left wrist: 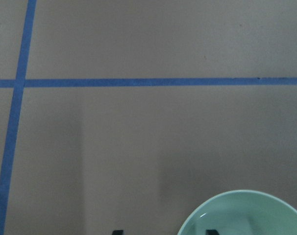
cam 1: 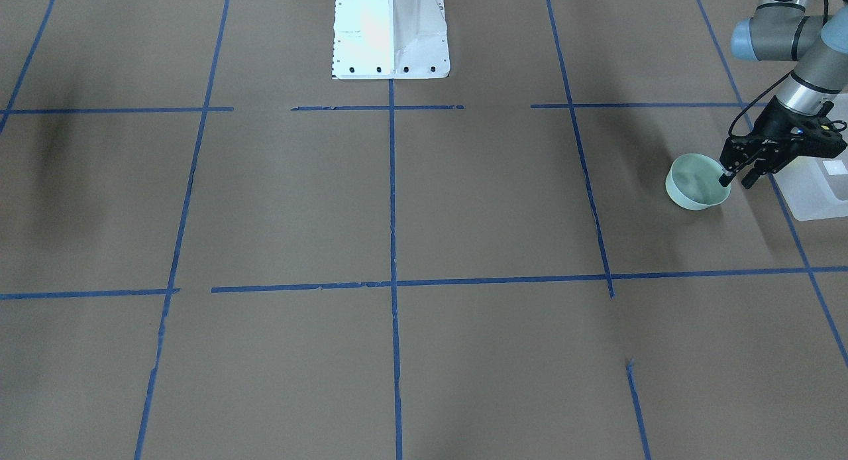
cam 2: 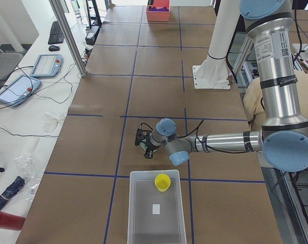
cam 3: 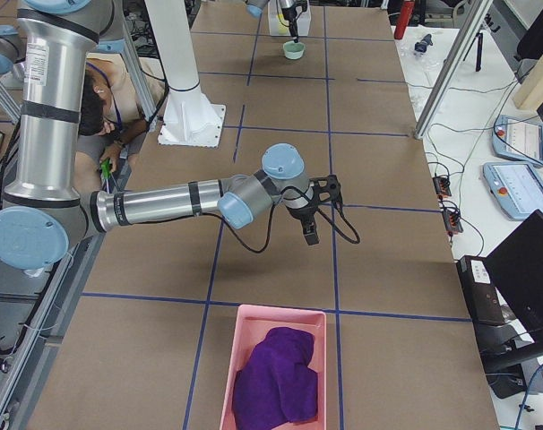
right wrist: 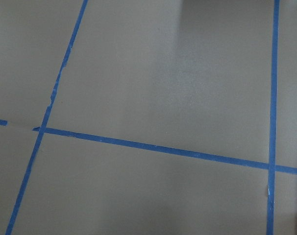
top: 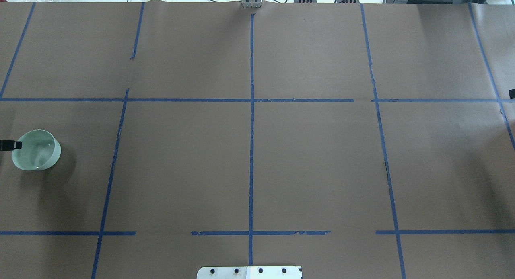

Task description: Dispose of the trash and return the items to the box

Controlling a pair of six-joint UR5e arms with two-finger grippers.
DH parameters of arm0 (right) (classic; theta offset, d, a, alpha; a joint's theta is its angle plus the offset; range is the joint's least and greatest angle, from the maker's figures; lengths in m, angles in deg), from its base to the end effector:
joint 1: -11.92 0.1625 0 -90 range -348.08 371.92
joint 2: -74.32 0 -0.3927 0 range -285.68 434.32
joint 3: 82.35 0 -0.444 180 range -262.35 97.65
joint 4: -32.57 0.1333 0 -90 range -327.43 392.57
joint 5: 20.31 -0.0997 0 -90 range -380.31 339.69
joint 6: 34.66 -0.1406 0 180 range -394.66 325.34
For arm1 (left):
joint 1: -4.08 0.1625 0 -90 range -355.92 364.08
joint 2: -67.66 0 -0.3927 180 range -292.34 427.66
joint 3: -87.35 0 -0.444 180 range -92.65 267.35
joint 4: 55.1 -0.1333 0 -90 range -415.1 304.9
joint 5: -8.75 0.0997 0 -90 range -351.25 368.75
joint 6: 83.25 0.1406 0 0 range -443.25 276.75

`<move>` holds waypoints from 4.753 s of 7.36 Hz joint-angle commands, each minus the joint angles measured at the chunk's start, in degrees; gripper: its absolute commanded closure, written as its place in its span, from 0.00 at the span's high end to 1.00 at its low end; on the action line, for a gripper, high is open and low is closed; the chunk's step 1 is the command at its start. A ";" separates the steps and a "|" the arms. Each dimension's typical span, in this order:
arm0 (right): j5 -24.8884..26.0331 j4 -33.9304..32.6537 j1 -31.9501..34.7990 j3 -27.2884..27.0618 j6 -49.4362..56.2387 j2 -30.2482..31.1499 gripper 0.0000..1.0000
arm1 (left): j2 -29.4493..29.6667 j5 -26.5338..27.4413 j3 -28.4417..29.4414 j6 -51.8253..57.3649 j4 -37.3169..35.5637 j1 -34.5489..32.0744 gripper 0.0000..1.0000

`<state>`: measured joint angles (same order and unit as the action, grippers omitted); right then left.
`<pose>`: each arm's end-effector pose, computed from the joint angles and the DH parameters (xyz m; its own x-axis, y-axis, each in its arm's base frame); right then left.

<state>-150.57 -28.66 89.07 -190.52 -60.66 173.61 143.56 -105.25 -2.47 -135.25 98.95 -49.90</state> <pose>-0.0742 -0.5162 0.5056 0.6670 -0.1601 0.7277 -0.1294 0.9369 0.3247 0.2307 -0.4468 0.6597 0.6418 0.0737 -0.7633 0.2045 0.9429 0.2630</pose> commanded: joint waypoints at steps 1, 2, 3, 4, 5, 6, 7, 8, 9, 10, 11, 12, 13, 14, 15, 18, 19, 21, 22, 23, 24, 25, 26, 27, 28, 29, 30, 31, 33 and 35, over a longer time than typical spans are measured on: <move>0.53 0.06 -0.06 0.06 0.07 0.11 1.00 | -0.49 0.09 0.09 0.06 0.11 1.51 0.00; 0.53 0.06 -0.06 0.06 0.07 0.11 1.00 | -0.49 0.01 0.00 0.06 0.11 1.95 0.00; 0.62 0.06 -0.06 0.06 0.07 0.11 1.00 | -0.49 -0.17 -0.70 0.15 0.11 1.95 0.00; 0.53 0.06 -0.06 0.06 0.07 0.11 1.00 | -0.67 -0.95 -2.53 0.23 -0.24 1.34 0.00; 0.53 0.06 -0.06 0.06 0.07 0.11 1.00 | -0.93 -9.05 -4.64 0.76 -0.94 1.25 0.00; 0.53 0.06 -0.06 0.06 0.07 0.11 1.00 | -1.45 -14.44 -5.18 4.33 -1.21 -1.88 0.00; 0.45 0.06 -0.06 0.06 0.07 0.11 1.00 | -1.46 -18.76 -5.36 12.81 -4.78 -8.18 0.00; 0.45 0.06 -0.06 0.06 0.07 0.11 1.00 | -1.28 -22.20 -5.36 24.46 -10.12 -15.29 0.00; 0.45 0.06 -0.06 0.06 0.07 0.11 1.00 | -1.11 -23.71 -6.50 35.46 -18.26 -21.80 0.00; 0.36 0.06 -0.06 0.06 0.16 0.20 1.00 | -0.85 -23.81 -6.59 47.66 -26.61 -28.65 0.00; 0.36 0.06 -0.06 0.06 0.16 0.20 1.00 | 0.03 -23.81 -6.33 60.75 -35.48 -36.29 0.00; 0.36 0.06 -0.06 0.06 0.16 0.20 1.00 | 2.04 -23.12 -5.03 72.02 -42.45 -42.28 0.00; 0.36 0.06 -0.06 0.06 0.24 0.20 1.00 | 2.67 -22.59 -0.23 79.70 -43.39 -45.74 0.00; 0.36 0.06 -0.06 0.15 0.33 0.20 1.00 | 3.28 -22.67 3.04 82.39 -42.96 -46.38 0.00; 0.36 0.06 -0.15 0.15 0.42 0.29 1.00 | 3.29 -22.67 4.12 81.98 -42.96 -46.39 0.00; 0.36 0.06 -0.24 0.15 0.42 0.37 1.00 | 2.67 -22.67 10.24 73.74 -29.31 -45.95 0.00; 0.36 0.14 -0.24 0.15 0.42 0.37 1.00 | 2.85 -21.97 14.02 73.19 -24.20 -45.77 0.00; 0.36 0.06 -0.24 0.24 0.42 0.37 1.00 | 2.76 -19.77 14.50 73.18 -23.62 -45.60 0.00; 0.27 0.14 -0.24 0.24 0.42 0.46 1.00 | 2.76 -20.12 14.41 73.18 -23.62 -44.99 0.17; 0.27 0.06 -0.24 0.24 0.42 0.38 1.00 | 2.76 -20.38 14.32 73.10 -23.10 -44.02 0.43; 0.27 0.14 -0.33 0.24 0.42 0.37 1.00 | 2.85 -20.38 14.15 72.14 -22.22 -43.32 0.54; 0.18 0.15 -0.33 0.24 0.51 0.37 1.00 | 3.02 -20.38 13.71 70.91 -20.47 -43.14 0.68; 0.18 0.15 -0.33 0.24 0.16 0.29 1.00 | 3.20 -19.95 8.14 64.11 -20.80 -40.35 0.99; 0.09 0.06 -0.33 0.24 0.07 0.29 1.00 | 3.20 -19.77 3.91 57.26 -22.11 -35.19 1.00; -0.25 0.06 -0.33 0.24 -0.19 0.11 1.00 | 3.46 -19.68 -0.40 53.97 -27.26 -33.66 1.00; -0.34 0.14 -0.33 0.24 0.07 0.11 1.00 | 3.12 -19.68 -8.19 54.11 -37.58 -32.69 1.00; -0.43 0.15 -0.33 0.24 0.50 0.28 1.00 | 2.33 -19.94 -12.35 54.81 -46.03 -33.20 1.00; -0.35 0.06 -0.24 0.24 0.60 0.55 1.00 | -0.81 -20.21 -12.48 54.99 -47.60 -33.81 1.00; -0.51 -0.64 -0.15 0.23 5.47 2.82 1.00 | -1.37 -20.56 -11.77 54.99 -48.32 -33.91 1.00; -8.02 -0.56 0.11 0.06 6.84 6.94 1.00 | 0.46 -21.35 -12.66 56.21 -61.78 -34.43 1.00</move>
<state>-153.59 -29.22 88.99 -190.38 -54.91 177.99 142.99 -126.44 -14.67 -80.00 45.16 -84.07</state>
